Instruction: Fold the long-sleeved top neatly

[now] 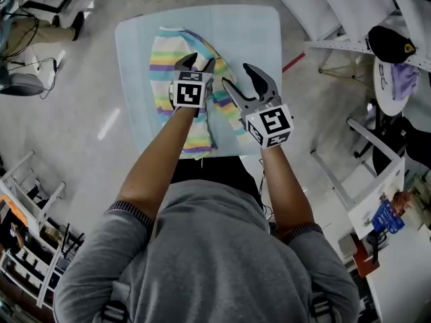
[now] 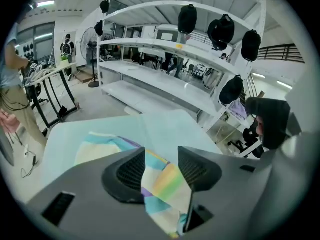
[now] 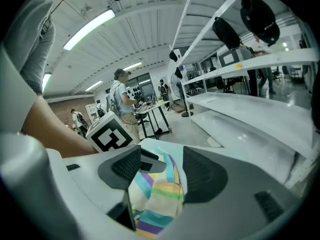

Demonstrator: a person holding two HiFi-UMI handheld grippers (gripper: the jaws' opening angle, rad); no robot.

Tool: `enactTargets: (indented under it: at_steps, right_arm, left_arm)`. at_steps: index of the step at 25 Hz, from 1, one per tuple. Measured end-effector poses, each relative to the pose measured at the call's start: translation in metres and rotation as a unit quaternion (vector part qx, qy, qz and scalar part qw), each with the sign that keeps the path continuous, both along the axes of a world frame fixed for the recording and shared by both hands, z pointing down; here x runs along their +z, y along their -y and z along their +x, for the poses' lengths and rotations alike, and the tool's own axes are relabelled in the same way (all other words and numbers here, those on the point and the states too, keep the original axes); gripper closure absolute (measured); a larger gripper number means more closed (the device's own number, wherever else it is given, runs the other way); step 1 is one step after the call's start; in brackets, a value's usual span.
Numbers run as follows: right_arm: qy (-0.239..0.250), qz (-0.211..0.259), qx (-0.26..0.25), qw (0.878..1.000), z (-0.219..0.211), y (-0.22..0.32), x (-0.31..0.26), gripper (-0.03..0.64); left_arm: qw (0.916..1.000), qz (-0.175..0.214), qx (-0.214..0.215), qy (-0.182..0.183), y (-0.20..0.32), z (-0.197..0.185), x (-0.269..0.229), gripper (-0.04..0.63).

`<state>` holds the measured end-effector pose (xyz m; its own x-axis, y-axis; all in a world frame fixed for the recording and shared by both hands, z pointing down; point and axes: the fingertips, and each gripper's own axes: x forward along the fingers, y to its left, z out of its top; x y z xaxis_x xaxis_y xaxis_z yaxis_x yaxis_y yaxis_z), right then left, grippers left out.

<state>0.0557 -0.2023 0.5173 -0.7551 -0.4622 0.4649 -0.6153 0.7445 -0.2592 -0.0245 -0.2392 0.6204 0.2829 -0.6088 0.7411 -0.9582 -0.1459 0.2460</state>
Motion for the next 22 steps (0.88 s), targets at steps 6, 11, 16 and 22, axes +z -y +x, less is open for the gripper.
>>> enactTargets:
  at_steps: [6, 11, 16, 22]
  right_arm:
    - [-0.005, -0.016, 0.002, 1.000, 0.007, 0.009, 0.023, 0.345]
    - [-0.006, -0.031, 0.008, 0.999, 0.012, 0.017, 0.041, 0.344]
    - [-0.004, -0.042, 0.014, 0.999, 0.017, 0.023, 0.054, 0.344]
    - [-0.003, -0.051, 0.020, 0.998, 0.022, 0.028, 0.061, 0.342]
  left_arm:
    - [0.9986, -0.043, -0.018, 0.023, 0.017, 0.010, 0.041, 0.371]
    - [0.9946, -0.078, -0.062, 0.030, 0.022, 0.009, 0.070, 0.371]
    - [0.9898, -0.104, -0.090, 0.037, 0.024, 0.004, 0.093, 0.378]
    - [0.9863, -0.119, -0.108, 0.036, 0.020, 0.000, 0.107, 0.413]
